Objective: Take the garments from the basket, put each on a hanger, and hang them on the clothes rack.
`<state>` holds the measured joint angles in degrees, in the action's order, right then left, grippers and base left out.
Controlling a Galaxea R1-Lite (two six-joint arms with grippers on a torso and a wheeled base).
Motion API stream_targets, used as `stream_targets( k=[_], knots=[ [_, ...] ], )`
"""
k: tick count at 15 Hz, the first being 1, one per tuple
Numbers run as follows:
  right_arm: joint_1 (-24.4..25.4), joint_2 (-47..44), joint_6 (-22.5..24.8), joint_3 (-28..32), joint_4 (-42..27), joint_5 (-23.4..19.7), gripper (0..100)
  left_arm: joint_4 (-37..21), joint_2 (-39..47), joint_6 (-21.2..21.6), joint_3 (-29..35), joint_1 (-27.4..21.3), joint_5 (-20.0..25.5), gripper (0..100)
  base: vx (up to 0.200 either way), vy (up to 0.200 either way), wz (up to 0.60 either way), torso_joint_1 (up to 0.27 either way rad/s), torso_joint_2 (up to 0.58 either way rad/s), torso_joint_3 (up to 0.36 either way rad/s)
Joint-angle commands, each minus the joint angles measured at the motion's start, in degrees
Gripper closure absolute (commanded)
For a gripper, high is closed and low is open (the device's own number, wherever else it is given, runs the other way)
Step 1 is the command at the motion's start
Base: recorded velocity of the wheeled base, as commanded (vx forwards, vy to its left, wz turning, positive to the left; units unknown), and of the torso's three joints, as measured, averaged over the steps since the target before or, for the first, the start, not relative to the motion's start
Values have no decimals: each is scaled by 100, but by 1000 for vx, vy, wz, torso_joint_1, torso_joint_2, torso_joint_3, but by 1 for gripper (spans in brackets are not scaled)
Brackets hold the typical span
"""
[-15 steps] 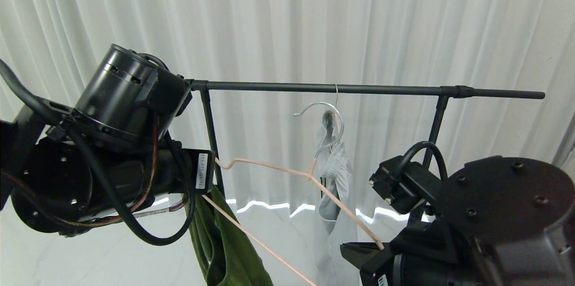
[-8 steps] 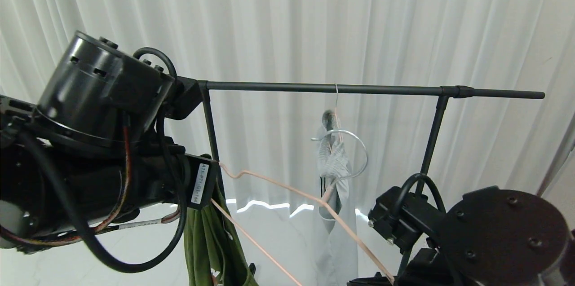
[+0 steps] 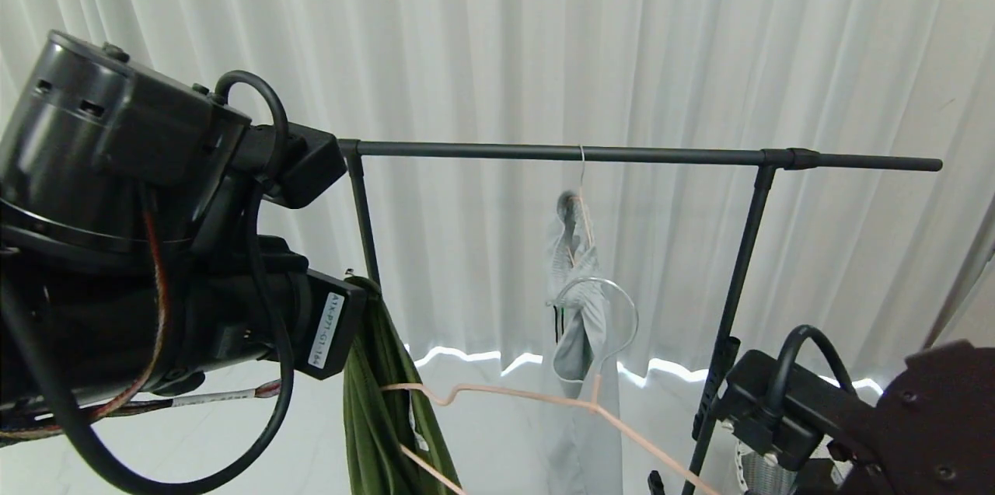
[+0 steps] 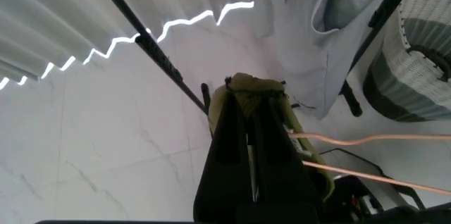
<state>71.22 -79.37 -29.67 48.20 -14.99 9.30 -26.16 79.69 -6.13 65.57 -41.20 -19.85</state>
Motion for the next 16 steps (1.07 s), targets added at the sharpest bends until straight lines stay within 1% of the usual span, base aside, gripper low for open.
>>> stream_targets(
  k=[1, 4, 6, 7, 9, 10, 12, 13, 15, 16],
  knots=[
    [-126, 27, 5, -4, 190, 28, 100, -3, -24, -11, -27, -63, -10, 100, 0, 0, 0, 0, 0, 0],
    [-319, 18, 5, -4, 577, 133, 100, -3, 3, -11, -36, -63, -28, 100, 0, 0, 0, 0, 0, 0],
    [-310, 203, 23, -13, 594, 142, 100, -12, 3, -2, -36, -63, -28, 100, 0, 0, 0, 0, 0, 0],
    [-310, 370, 190, -100, 612, 125, 100, -12, -6, 7, -36, -98, -2, 100, 0, 0, 0, 0, 0, 0],
    [-310, 414, 392, -118, 612, 98, 100, -3, -15, -11, -36, -371, 33, 100, 0, 0, 0, 0, 0, 0],
    [-284, 379, 471, -118, 621, 45, 100, 6, -15, -11, -18, -441, 95, 100, 0, 0, 0, 0, 0, 0],
    [-275, 300, 875, -136, 629, -289, 100, -3, -138, 7, 8, -591, 455, 100, 0, 0, 0, 0, 0, 0],
    [-275, 229, 972, -153, 691, -324, 100, -3, -191, 42, -1, -652, 561, 100, 0, 0, 0, 0, 0, 0],
    [-275, 1, 1007, -162, 990, -359, 100, -3, -314, 262, -27, -670, 737, 100, 0, 0, 0, 0, 0, 0],
    [-266, -113, 1016, -153, 1069, -368, 100, -3, -340, 288, -9, -687, 851, 100, 0, 0, 0, 0, 0, 0]
  ],
)
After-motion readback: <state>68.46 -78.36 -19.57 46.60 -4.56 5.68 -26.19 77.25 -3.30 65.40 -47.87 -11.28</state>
